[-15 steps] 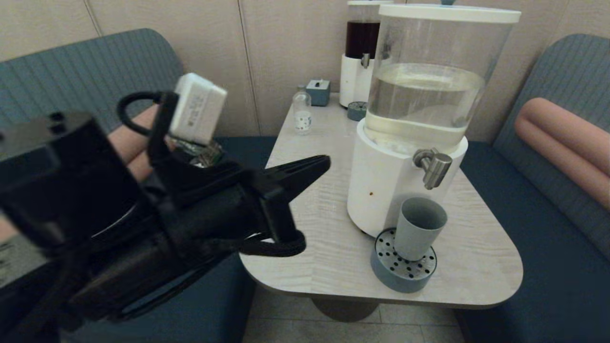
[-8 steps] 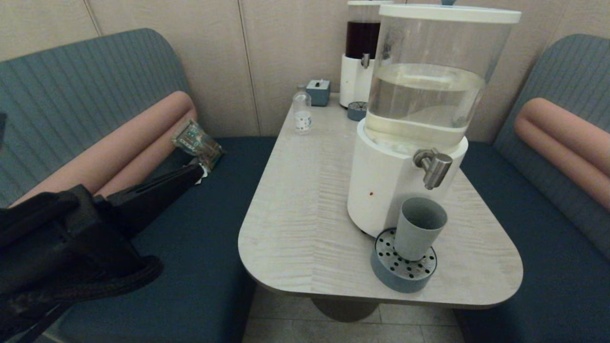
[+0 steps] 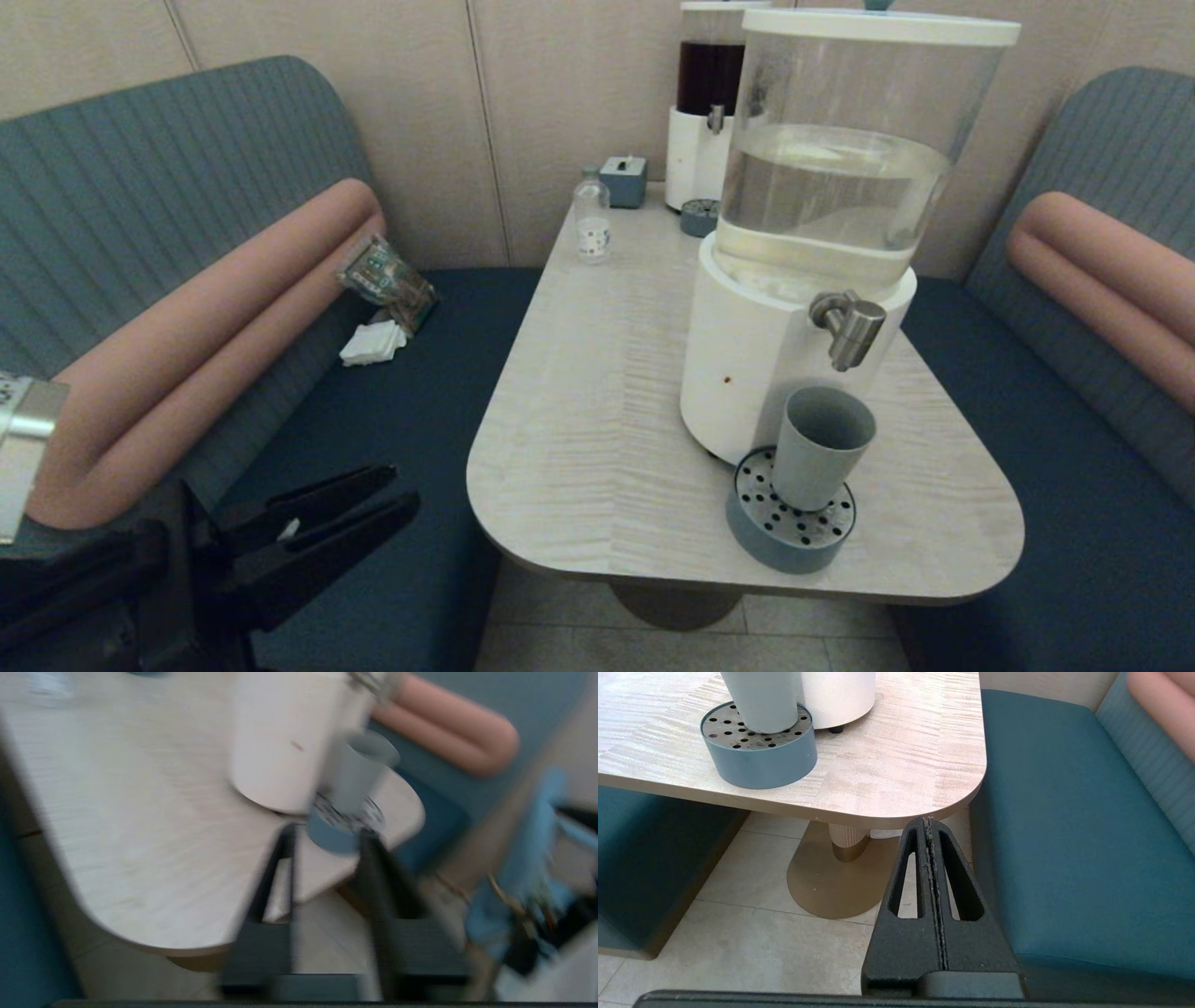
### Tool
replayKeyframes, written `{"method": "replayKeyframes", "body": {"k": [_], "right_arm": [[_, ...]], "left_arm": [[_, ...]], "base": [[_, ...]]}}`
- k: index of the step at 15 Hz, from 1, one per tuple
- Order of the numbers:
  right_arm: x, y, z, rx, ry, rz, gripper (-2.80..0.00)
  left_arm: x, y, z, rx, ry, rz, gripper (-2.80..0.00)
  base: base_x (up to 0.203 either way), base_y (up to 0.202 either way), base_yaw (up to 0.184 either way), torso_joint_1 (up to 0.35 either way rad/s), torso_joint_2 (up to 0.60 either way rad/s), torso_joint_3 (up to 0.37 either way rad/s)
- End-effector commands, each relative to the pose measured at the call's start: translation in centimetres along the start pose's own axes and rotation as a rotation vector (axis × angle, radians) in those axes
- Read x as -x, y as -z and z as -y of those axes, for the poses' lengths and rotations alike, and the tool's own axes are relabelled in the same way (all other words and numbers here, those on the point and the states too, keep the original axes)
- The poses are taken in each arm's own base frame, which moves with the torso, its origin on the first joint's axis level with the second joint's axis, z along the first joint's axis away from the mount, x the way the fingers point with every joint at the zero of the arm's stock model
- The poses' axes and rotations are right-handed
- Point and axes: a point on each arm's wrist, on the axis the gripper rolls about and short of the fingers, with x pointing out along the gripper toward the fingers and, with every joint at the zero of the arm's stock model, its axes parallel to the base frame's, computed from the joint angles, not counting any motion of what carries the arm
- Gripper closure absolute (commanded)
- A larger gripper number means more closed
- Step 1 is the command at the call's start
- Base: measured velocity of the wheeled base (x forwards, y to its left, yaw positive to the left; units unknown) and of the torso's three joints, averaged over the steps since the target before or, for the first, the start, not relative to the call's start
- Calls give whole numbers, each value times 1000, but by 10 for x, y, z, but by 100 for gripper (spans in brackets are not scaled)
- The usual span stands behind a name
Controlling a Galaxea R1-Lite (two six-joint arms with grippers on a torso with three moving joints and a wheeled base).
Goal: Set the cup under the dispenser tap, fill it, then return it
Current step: Place the cup next to the water dispenser
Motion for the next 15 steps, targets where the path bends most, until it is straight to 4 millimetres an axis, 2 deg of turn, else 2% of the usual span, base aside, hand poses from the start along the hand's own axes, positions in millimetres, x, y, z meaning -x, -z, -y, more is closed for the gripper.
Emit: {"method": "replayKeyframes", "body": {"k": [1,3,5,8,11,13,15], "right_arm": [[0,1,0,1,-1,-2,0],[0,1,0,1,-2,-2,0],[0,1,0,1,-1,-2,0],[0,1,0,1,-1,-1,0],[0,1,0,1,-1,-1,0],[0,1,0,1,-1,-1,0],[0,1,0,1,-1,-1,0]], "left_arm": [[-6,5,0,-30,103,-40,-280],[-16,1,-2,-89,157,-38,-280],[-33,5,-6,-153,228,-65,-280],[-72,18,-18,-236,284,-67,-280],[-116,41,-33,-272,314,-29,-280],[-144,41,-41,-302,323,27,-280],[-165,49,-48,-305,343,31,-280]], "base": [[0,0,0,0,0,0],[0,0,0,0,0,0],[0,0,0,0,0,0],[0,0,0,0,0,0],[0,0,0,0,0,0],[0,0,0,0,0,0],[0,0,0,0,0,0]]}}
